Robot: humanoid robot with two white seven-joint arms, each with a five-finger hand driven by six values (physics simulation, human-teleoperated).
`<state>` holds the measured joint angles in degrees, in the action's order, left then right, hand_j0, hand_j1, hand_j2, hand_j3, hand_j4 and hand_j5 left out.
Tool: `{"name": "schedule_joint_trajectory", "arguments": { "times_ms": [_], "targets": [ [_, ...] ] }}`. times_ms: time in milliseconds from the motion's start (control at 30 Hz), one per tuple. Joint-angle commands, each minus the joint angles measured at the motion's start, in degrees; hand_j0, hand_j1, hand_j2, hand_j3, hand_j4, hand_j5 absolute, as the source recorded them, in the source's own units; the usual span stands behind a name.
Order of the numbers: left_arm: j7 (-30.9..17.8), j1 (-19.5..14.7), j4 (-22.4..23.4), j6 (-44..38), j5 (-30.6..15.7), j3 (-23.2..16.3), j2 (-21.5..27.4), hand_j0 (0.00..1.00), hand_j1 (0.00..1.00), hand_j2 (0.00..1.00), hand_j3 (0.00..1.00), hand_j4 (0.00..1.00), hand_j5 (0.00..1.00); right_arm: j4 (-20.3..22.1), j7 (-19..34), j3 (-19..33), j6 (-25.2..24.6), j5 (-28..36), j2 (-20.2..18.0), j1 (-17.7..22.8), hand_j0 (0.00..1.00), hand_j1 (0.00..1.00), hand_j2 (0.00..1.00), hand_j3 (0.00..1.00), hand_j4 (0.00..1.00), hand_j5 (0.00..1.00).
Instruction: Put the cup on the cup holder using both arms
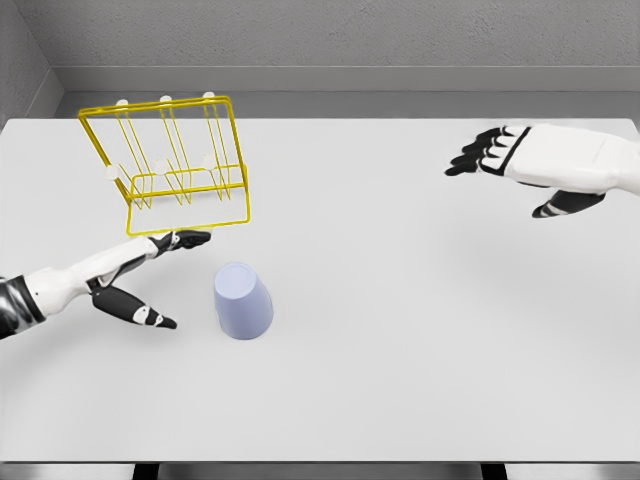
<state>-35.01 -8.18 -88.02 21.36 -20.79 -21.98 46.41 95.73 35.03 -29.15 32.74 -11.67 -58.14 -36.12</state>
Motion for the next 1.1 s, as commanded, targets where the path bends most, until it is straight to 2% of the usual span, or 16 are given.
{"name": "schedule_joint_trajectory", "arguments": {
  "times_ms": [0,100,367,533,667,867,1067],
  "targets": [
    [0.01,0.18,-0.31,1.58,-1.97,-0.78,1.76,1.00,1.00,1.00,1.00,1.00,1.00,-0.19,-0.03,0.50,-0.13,0.33,-0.31,0.00,1.00,1.00,1.00,1.00,1.00,1.00],
    [0.01,1.06,-1.54,2.72,-2.59,-0.78,3.43,1.00,1.00,1.00,1.00,1.00,1.00,-0.72,-0.03,0.76,-0.13,0.33,-0.40,2.20,1.00,1.00,1.00,1.00,1.00,1.00],
    [0.01,2.38,-2.33,2.55,-6.72,-1.14,2.81,1.00,1.00,1.00,1.00,1.00,1.00,-1.25,-0.03,0.76,-0.13,0.33,-0.40,2.46,1.00,1.00,1.00,1.00,1.00,1.00],
    [0.01,1.85,-2.25,0.44,-7.60,-0.96,-0.97,1.00,1.00,1.00,1.00,1.00,1.00,-1.25,-0.03,0.76,-0.13,0.33,-0.31,2.46,1.00,1.00,1.00,1.00,1.00,1.00],
    [0.01,2.38,-2.16,-0.35,-7.60,-0.96,-1.49,1.00,1.00,1.00,1.00,1.00,1.00,-1.25,-0.03,0.67,-0.13,0.33,-0.31,2.46,1.00,1.00,1.00,1.00,1.00,1.00],
    [0.01,1.58,-1.54,-3.87,-6.72,-0.35,-6.86,1.00,1.00,1.00,1.00,1.00,1.00,-1.25,-0.03,0.67,-0.13,0.33,-0.31,2.46,1.00,1.00,1.00,1.00,1.00,1.00],
    [0.01,2.02,-0.66,-4.84,-6.55,-0.35,-8.26,1.00,1.00,1.00,1.00,1.00,1.00,-1.16,-0.03,0.67,-0.13,0.33,-0.40,2.90,1.00,1.00,1.00,1.00,1.00,1.00]
  ]
}}
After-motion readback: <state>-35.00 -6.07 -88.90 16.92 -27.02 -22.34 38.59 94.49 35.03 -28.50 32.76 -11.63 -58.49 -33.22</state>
